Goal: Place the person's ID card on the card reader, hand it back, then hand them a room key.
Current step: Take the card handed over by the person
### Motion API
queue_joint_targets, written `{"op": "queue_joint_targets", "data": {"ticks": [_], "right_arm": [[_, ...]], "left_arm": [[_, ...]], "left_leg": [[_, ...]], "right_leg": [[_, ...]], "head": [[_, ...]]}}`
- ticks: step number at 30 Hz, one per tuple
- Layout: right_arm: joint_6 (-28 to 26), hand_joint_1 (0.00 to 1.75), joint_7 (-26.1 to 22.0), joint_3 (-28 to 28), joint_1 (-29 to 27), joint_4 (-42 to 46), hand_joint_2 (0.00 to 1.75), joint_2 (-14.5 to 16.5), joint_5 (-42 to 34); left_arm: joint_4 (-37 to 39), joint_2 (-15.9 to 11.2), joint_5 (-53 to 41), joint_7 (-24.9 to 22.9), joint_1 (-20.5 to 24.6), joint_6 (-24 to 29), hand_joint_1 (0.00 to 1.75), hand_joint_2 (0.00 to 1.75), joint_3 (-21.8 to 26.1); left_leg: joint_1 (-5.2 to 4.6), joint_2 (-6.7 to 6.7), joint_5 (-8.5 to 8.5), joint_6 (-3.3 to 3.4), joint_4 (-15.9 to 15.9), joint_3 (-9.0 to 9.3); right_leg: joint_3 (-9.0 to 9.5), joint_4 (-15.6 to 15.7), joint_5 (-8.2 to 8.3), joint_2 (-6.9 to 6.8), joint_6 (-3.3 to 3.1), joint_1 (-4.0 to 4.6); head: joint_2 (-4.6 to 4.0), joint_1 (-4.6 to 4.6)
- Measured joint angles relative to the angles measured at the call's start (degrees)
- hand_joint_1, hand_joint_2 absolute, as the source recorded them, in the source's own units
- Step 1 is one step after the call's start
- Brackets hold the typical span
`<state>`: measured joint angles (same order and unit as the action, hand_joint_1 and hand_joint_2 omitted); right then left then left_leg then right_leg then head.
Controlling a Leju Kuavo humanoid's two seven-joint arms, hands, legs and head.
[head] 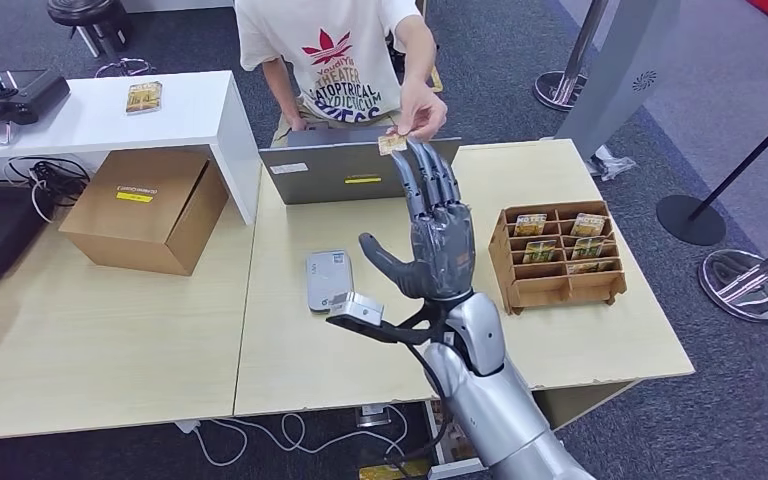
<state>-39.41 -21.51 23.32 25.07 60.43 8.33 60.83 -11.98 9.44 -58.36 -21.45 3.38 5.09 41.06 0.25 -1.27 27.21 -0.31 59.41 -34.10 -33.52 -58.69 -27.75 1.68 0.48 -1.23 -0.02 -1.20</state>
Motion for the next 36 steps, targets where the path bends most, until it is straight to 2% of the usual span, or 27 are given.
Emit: {"op": "queue_joint_targets", "data": {"ticks": [6, 14, 22, 29, 36], "right_arm": [[0.0, 0.00, 1.9, 1.0, 4.4, -5.7, 1.75, 1.2, 0.0], [0.0, 0.00, 6.4, 2.1, 7.4, -11.4, 1.75, 1.2, 0.6], [-0.1, 0.00, 8.8, 2.1, 8.5, -14.7, 1.75, -0.1, 4.3], [-0.1, 0.00, 11.1, 0.9, 9.5, -15.9, 1.75, -2.0, 11.3], [-0.1, 0.01, 11.7, 0.0, 9.6, -15.8, 1.75, -2.9, 12.9]], "left_arm": [[0.0, 0.0, 0.3, 0.0, 0.0, 0.3, 0.00, 0.00, 0.7], [0.0, 0.0, -0.6, 1.1, -0.1, 0.1, 0.00, 0.00, 1.0], [0.0, -0.1, -1.8, 1.8, -0.2, -0.5, 0.00, 0.00, 1.0], [0.0, -0.4, -2.6, 2.5, -0.3, -0.9, 0.00, 0.00, 1.0], [0.0, -0.6, -2.8, 2.7, -0.3, -0.9, 0.00, 0.00, 1.0]], "left_leg": [[0.00, -0.02, -0.01, 0.01, 0.0, -0.01], [0.00, -0.03, -0.01, 0.01, 0.0, 0.00], [0.00, -0.03, -0.01, 0.01, 0.0, 0.00], [-0.01, -0.02, -0.01, 0.00, 0.0, 0.00], [-0.01, -0.02, -0.01, 0.00, 0.0, 0.00]], "right_leg": [[0.00, 0.0, 0.00, -0.01, 0.00, 0.00], [-0.01, 0.0, 0.00, -0.01, 0.00, 0.00], [-0.01, 0.0, 0.00, -0.02, 0.00, 0.00], [-0.01, 0.0, 0.01, -0.02, 0.00, 0.00], [-0.01, 0.0, 0.01, -0.01, 0.00, 0.00]], "head": [[0.00, 0.01], [0.00, 0.01], [0.00, 0.00], [0.00, 0.00], [0.00, 0.00]]}}
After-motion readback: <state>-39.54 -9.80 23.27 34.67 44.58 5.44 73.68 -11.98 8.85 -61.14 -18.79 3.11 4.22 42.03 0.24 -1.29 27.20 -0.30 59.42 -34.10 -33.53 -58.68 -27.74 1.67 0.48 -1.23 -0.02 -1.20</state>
